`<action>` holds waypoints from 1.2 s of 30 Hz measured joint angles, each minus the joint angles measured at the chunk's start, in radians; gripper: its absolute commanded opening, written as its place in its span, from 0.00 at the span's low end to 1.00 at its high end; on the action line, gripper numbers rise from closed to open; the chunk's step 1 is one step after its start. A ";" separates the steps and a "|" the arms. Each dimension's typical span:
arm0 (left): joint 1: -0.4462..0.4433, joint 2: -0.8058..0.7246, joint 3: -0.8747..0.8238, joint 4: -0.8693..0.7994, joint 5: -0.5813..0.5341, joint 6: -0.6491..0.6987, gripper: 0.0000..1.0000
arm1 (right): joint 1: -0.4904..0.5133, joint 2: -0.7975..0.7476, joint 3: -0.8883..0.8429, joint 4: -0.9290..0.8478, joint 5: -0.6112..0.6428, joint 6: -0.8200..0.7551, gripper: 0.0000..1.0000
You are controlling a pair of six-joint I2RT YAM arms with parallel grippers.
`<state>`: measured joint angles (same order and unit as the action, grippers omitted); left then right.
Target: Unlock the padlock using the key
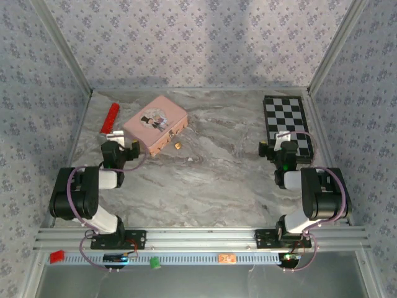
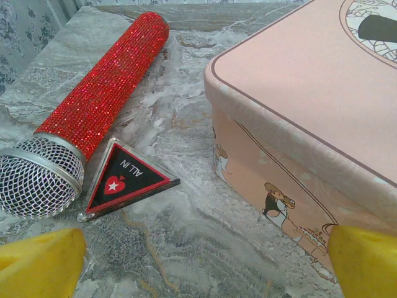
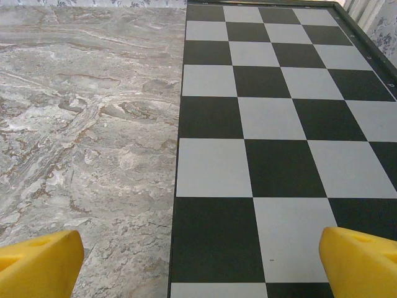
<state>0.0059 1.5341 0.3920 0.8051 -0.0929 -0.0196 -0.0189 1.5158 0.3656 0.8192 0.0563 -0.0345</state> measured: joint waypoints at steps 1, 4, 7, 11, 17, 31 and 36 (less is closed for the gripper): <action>0.000 0.000 0.000 0.000 0.000 0.000 1.00 | 0.000 0.000 0.000 0.000 0.000 0.000 0.99; 0.000 0.000 0.000 0.000 0.000 0.000 1.00 | 0.000 0.000 0.000 0.000 0.000 0.000 0.99; 0.000 0.000 0.000 0.000 0.000 0.000 1.00 | 0.000 0.000 0.000 0.000 0.000 0.000 0.99; 0.000 0.000 0.000 0.000 0.000 0.000 1.00 | 0.000 0.000 0.000 0.000 0.000 0.000 0.99; 0.000 0.000 0.000 0.000 0.000 0.000 1.00 | -0.003 0.000 0.000 0.000 -0.002 0.000 0.99; -0.010 -0.084 0.000 -0.092 -0.055 -0.018 1.00 | -0.003 0.000 0.000 0.000 -0.009 0.000 0.99; -0.039 -0.291 -0.022 -0.144 -0.124 -0.042 1.00 | 0.008 -0.013 -0.001 -0.008 -0.038 -0.018 0.99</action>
<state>-0.0326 1.2434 0.3698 0.6613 -0.2165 -0.0620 -0.0109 1.5024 0.3645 0.8112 0.0185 -0.0525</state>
